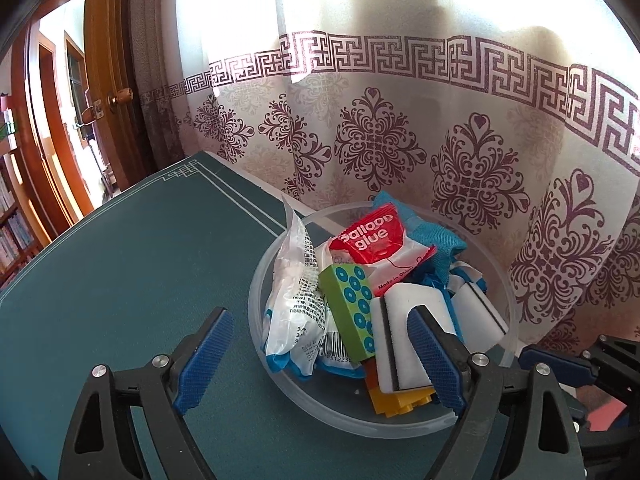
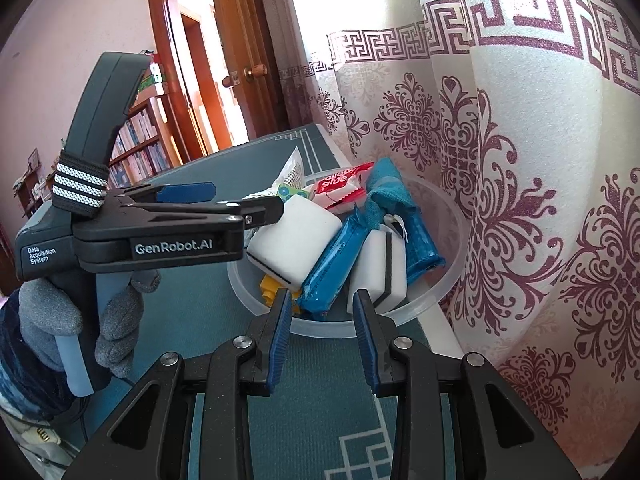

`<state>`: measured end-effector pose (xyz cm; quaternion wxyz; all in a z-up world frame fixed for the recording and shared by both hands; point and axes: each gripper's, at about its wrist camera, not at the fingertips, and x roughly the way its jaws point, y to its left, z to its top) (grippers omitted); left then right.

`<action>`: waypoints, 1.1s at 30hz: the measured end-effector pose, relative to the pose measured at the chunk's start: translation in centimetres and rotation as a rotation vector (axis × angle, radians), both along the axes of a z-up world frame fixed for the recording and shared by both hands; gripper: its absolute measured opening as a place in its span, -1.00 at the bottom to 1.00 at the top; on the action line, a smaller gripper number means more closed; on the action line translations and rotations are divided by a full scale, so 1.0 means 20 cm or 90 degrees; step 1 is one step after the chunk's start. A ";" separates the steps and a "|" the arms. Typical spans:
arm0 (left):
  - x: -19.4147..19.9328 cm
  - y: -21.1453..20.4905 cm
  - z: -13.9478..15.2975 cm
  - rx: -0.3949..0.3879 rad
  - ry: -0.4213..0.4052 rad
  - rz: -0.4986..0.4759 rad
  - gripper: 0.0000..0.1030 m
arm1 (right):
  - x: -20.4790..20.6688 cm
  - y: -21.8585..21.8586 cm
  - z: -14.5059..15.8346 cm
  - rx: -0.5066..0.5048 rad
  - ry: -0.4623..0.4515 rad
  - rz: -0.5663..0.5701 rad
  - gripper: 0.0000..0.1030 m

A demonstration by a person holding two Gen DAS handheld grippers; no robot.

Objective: Organize objects
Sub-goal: 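Open the right gripper and withdraw both grippers from the bowl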

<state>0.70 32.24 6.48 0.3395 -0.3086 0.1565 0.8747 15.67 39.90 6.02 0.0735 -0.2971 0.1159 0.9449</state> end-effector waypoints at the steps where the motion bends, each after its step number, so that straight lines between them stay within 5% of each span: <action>1: 0.01 0.01 0.00 -0.005 0.007 0.002 0.78 | 0.00 0.00 0.00 0.000 0.000 0.000 -0.36; 14: 0.05 -0.09 0.05 0.015 -0.002 0.023 0.96 | 0.00 0.00 0.00 0.001 0.001 -0.003 -0.35; 18: 0.06 -0.15 0.06 0.013 0.006 0.059 0.99 | 0.00 0.00 0.01 -0.004 0.004 -0.014 0.04; 33: 0.16 -0.28 0.09 0.002 0.028 0.118 0.99 | 0.02 -0.01 0.02 0.005 0.010 -0.050 0.74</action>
